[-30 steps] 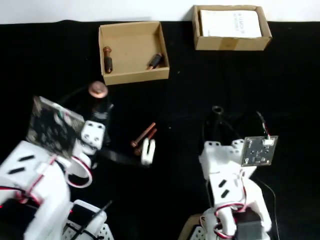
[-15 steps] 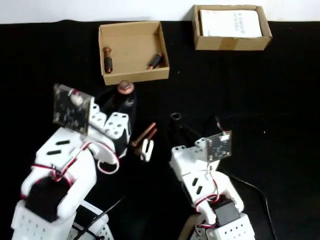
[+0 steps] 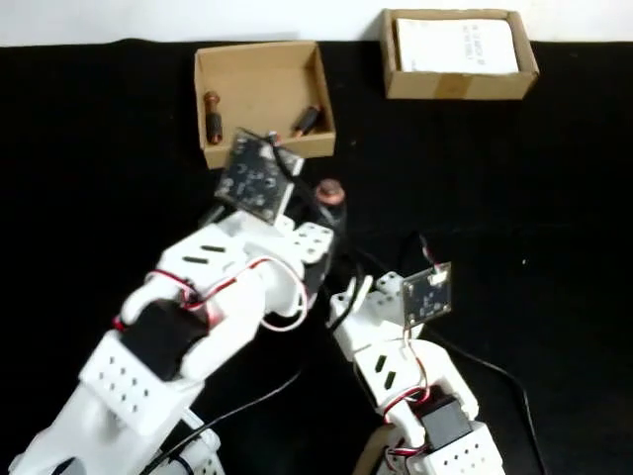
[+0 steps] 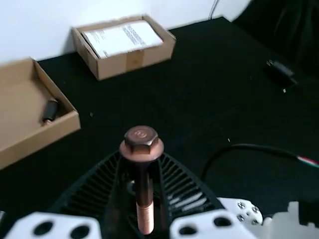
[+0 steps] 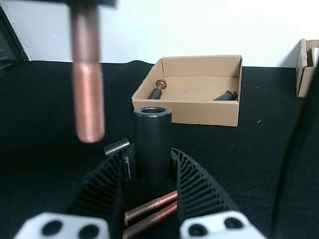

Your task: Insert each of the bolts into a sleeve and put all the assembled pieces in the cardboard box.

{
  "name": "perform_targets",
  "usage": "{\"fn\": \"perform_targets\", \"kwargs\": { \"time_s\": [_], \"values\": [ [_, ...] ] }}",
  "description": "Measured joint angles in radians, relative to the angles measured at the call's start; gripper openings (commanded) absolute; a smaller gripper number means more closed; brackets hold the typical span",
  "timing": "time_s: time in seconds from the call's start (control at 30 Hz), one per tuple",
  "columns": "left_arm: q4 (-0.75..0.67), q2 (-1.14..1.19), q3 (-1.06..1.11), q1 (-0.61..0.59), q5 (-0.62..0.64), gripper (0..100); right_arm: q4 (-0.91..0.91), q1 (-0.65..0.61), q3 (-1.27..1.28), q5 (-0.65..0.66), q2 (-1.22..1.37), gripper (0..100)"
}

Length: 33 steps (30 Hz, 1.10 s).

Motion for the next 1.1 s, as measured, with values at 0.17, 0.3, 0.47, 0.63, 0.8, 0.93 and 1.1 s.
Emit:
{"fn": "perform_targets", "kwargs": {
  "time_s": [0.17, 0.3, 0.47, 0.63, 0.8, 0.93, 1.1],
  "values": [
    [-0.068, 0.060, -0.043, -0.003, 0.000, 1, 0.000, 0.000, 0.000, 0.000, 0.000, 0.7],
    [-0.103, 0.129, -0.083, -0.020, -0.002, 1, 0.000, 0.000, 0.000, 0.000, 0.000, 0.7],
    [-0.117, 0.207, -0.123, -0.055, 0.000, 1, 0.000, 0.000, 0.000, 0.000, 0.000, 0.7],
    [-0.117, 0.226, -0.123, -0.051, 0.000, 1, 0.000, 0.000, 0.000, 0.000, 0.000, 0.7],
    [-0.117, 0.226, -0.123, -0.051, 0.000, 1, 0.000, 0.000, 0.000, 0.000, 0.000, 0.7],
    [-0.117, 0.226, -0.123, -0.051, 0.000, 1, 0.000, 0.000, 0.000, 0.000, 0.000, 0.7],
    [-0.117, 0.227, -0.094, -0.049, 0.000, 1, 0.000, 0.000, 0.000, 0.000, 0.000, 0.7]
  ]
}}
